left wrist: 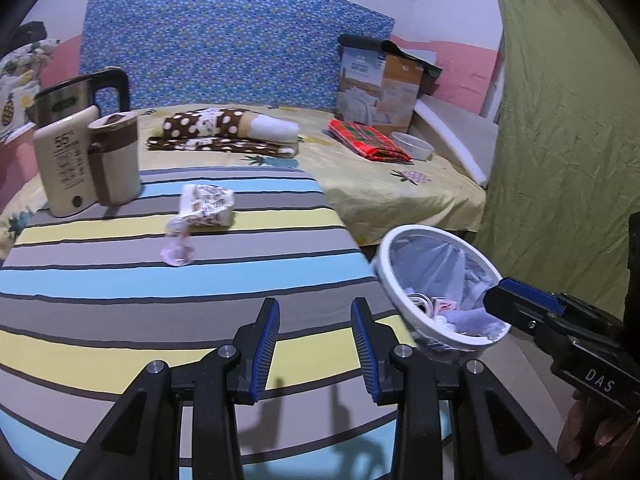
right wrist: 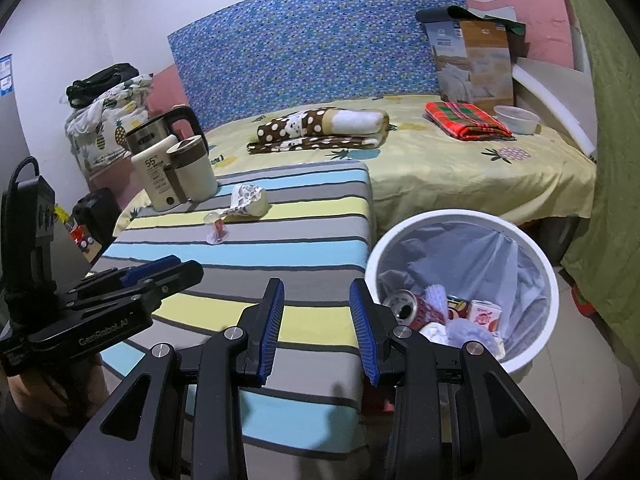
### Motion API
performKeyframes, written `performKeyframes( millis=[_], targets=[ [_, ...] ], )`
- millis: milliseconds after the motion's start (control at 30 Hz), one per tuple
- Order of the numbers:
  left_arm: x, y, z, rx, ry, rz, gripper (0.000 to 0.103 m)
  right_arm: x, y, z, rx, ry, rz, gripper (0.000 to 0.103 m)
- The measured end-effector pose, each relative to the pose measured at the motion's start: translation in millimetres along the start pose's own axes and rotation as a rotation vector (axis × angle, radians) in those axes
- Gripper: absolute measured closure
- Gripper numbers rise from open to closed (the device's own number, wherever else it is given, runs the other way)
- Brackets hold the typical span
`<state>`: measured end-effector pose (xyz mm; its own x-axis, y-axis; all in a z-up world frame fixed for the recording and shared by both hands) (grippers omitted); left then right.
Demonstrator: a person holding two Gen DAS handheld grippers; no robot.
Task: Collect trash
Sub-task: 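Move both open tools back from the bin to the table, then grasp the clear plastic cup with the left tool while the right tool grasps the patterned paper cup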
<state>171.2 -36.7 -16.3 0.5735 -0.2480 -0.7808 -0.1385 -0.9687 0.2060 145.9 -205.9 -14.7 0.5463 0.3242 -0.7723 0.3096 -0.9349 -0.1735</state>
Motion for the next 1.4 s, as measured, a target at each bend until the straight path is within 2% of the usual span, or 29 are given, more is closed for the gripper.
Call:
performKeyframes(
  millis=[567,700,833,1400],
  targets=[
    [5.3,-75.6,-6.1,-0.106,-0.006,-0.090,0.066,33.4,-37.5,-13.7,-0.077,-0.063,-0.080,0.066],
    [18.5,-92.2,-15.3,-0.121,-0.022,-0.107,0.065,41.5,-40.0,-18.7,-0.083,-0.077,-0.092,0.066],
    [33.7,-104.9,-26.9,-0.133,-0.032,-0.113,0.057,47.1,-39.6,-24.7,-0.083,-0.083,-0.092,0.066],
    [115.2,-138.7,-76.3,-0.141,-0.119,-0.166,0.057,73.3,-28.8,-37.4,-0.061,-0.122,-0.102,0.066]
  ],
)
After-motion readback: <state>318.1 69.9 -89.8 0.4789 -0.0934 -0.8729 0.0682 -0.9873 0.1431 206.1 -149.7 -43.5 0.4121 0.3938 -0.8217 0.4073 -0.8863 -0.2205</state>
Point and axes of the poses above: each gripper's, at about its wrist camera, not at the fingertips, and x roughly the way its jaws point, y to its right, z to its underside, the point moved 5 cm from there along x, roughly the way its jaws point, and after that the axes turned 14 degrees about -y, right-handed, at the moved point
